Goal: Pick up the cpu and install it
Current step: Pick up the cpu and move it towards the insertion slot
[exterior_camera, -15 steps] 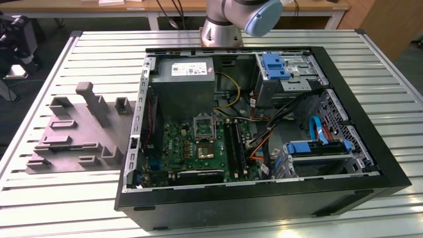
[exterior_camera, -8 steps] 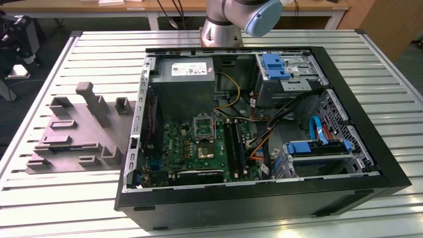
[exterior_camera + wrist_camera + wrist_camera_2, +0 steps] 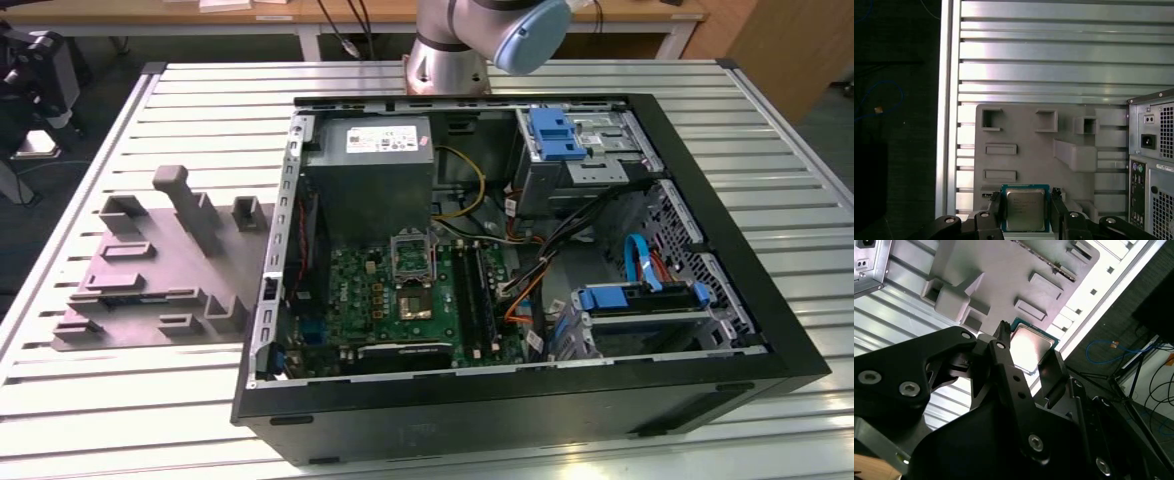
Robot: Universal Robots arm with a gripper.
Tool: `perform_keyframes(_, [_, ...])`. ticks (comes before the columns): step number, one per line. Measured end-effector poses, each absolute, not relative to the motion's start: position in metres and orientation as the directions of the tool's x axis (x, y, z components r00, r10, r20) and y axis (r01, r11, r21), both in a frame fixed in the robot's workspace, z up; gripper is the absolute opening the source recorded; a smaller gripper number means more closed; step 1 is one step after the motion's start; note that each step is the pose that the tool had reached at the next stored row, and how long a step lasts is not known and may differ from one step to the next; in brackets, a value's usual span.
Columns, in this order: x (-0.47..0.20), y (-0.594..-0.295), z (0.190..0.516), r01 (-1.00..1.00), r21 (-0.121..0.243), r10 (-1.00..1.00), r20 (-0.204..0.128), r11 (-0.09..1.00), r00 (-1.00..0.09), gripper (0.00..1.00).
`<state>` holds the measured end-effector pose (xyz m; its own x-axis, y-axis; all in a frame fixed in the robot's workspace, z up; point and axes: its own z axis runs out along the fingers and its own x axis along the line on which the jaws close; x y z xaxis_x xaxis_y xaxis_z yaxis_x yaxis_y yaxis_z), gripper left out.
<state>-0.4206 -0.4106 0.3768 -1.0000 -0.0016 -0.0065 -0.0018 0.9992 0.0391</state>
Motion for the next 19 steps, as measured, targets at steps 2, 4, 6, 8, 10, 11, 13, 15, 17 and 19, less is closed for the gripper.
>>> perform_keyframes(2, [-0.4187, -0.4107, 0.3768, -0.002, 0.039, -0.002, -0.006, 0.999, -1.0, 0.47])
perform_keyframes(4, [-0.4159, -0.4106, 0.3768, -0.002, 0.039, -0.002, -0.007, 0.999, -1.0, 0.47])
perform_keyframes(6, [-0.4147, -0.4106, 0.3767, -0.002, 0.039, -0.002, -0.007, 0.999, -1.0, 0.47])
perform_keyframes(8, [-0.4147, -0.4106, 0.3778, -0.002, 0.039, -0.001, -0.006, 0.999, -1.0, 0.47])
perform_keyframes(10, [-0.4146, -0.4106, 0.3801, -0.002, 0.039, -0.002, -0.006, 0.999, -1.0, 0.47])
perform_keyframes(11, [-0.4146, -0.4106, 0.3815, -0.002, 0.039, -0.002, -0.006, 0.999, -1.0, 0.47])
perform_keyframes(13, [-0.4146, -0.4106, 0.3836, -0.002, 0.039, -0.002, -0.007, 0.999, -1.0, 0.47])
perform_keyframes(15, [-0.4146, -0.4106, 0.3849, -0.002, 0.039, -0.002, -0.007, 0.999, -1.0, 0.47])
perform_keyframes(17, [-0.4135, -0.4106, 0.385, -0.002, 0.039, -0.002, -0.006, 0.999, -1.0, 0.47])
perform_keyframes(19, [-0.4104, -0.4106, 0.385, -0.002, 0.039, -0.002, -0.006, 0.999, -1.0, 0.47])
